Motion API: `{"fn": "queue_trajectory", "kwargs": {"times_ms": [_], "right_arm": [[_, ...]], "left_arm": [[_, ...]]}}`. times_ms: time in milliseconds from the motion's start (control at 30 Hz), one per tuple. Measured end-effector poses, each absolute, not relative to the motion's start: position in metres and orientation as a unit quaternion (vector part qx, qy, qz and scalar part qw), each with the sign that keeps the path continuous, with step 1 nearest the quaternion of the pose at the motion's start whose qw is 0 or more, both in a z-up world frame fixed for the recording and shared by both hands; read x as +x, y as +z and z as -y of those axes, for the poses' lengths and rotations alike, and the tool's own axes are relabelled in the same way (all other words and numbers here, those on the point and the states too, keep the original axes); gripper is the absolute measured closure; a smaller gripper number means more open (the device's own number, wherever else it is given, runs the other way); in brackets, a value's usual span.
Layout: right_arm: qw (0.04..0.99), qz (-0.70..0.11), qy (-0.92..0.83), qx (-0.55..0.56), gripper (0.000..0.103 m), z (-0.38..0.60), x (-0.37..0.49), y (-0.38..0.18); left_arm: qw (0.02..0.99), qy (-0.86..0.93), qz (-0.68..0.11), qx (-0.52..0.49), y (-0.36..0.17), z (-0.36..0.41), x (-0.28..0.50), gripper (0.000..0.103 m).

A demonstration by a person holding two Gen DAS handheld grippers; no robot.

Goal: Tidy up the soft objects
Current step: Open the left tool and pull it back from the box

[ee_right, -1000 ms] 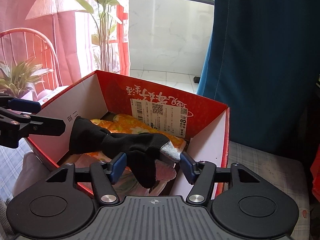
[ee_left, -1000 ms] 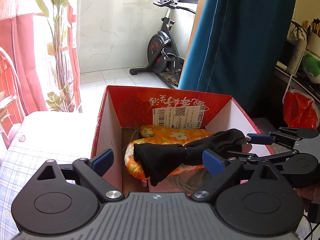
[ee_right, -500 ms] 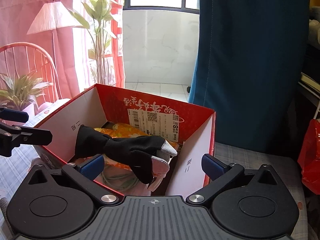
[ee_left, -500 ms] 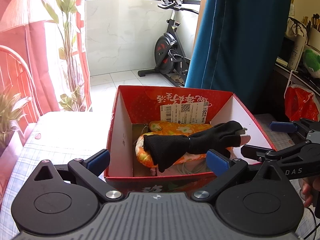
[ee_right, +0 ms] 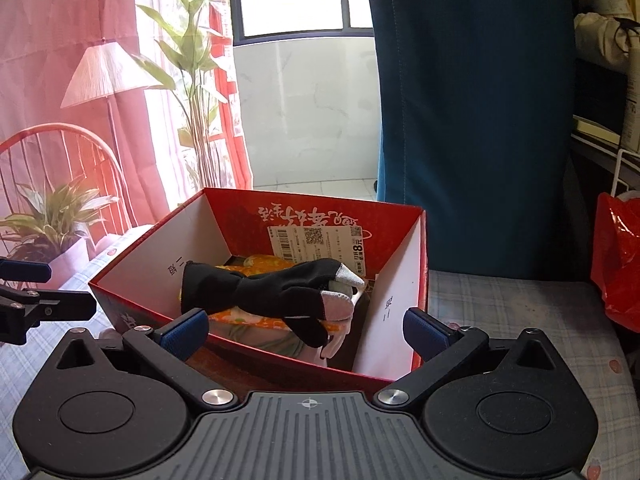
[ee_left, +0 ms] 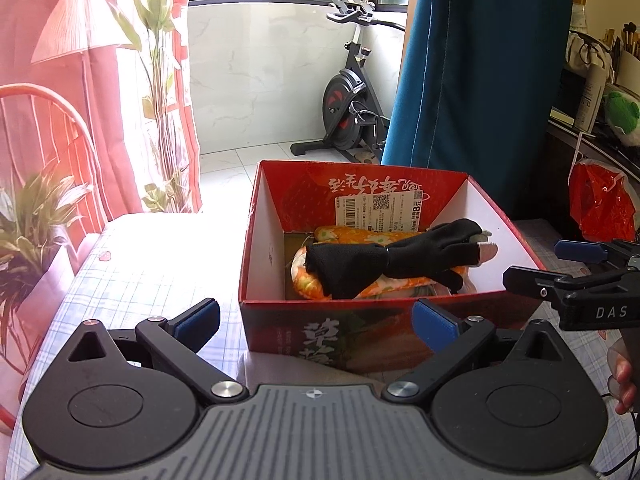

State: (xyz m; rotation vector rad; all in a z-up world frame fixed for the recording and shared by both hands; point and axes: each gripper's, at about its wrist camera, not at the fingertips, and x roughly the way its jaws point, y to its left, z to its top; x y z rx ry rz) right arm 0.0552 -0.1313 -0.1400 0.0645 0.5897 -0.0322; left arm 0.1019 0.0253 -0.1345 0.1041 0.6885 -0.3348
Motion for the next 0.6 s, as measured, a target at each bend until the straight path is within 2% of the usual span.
{"fn": "queue_trajectory", "kwargs": {"times_ms": [600], "right_arm": [[0.954, -0.299, 0.017, 0.029, 0.000, 0.103, -0.011, -0.156]], "left_arm": [[0.919, -0.169, -0.355, 0.036, -0.152, -0.051, 0.032, 0.000]]}}
